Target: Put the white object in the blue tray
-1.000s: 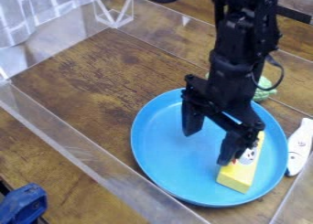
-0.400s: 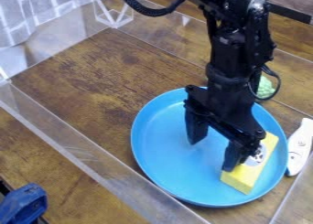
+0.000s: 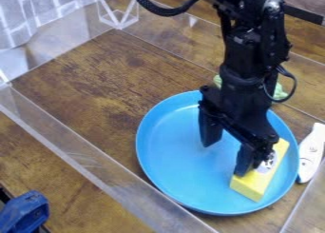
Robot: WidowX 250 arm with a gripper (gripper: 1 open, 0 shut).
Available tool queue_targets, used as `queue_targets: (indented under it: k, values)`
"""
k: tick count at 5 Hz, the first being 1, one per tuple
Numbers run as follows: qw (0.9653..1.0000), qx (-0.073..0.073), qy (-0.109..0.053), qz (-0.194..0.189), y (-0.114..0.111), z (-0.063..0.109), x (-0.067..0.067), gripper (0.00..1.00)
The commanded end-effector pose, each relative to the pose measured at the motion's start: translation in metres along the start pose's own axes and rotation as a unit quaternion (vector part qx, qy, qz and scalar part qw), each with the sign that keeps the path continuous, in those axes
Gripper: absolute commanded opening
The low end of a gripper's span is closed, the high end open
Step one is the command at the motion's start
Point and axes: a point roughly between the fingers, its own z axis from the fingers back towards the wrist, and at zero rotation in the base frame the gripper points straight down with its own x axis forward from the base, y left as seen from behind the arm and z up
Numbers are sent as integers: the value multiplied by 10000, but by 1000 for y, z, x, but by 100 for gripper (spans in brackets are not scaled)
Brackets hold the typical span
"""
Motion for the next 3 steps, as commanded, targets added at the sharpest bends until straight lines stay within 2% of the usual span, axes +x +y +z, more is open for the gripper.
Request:
queue_targets:
  k: [1, 2, 3]
  values:
    - [9997, 38, -231, 24, -7, 14, 10, 100]
    - [9980, 101, -272, 557, -7, 14, 8, 100]
    - [9933, 149, -316, 1099, -9, 15, 6, 100]
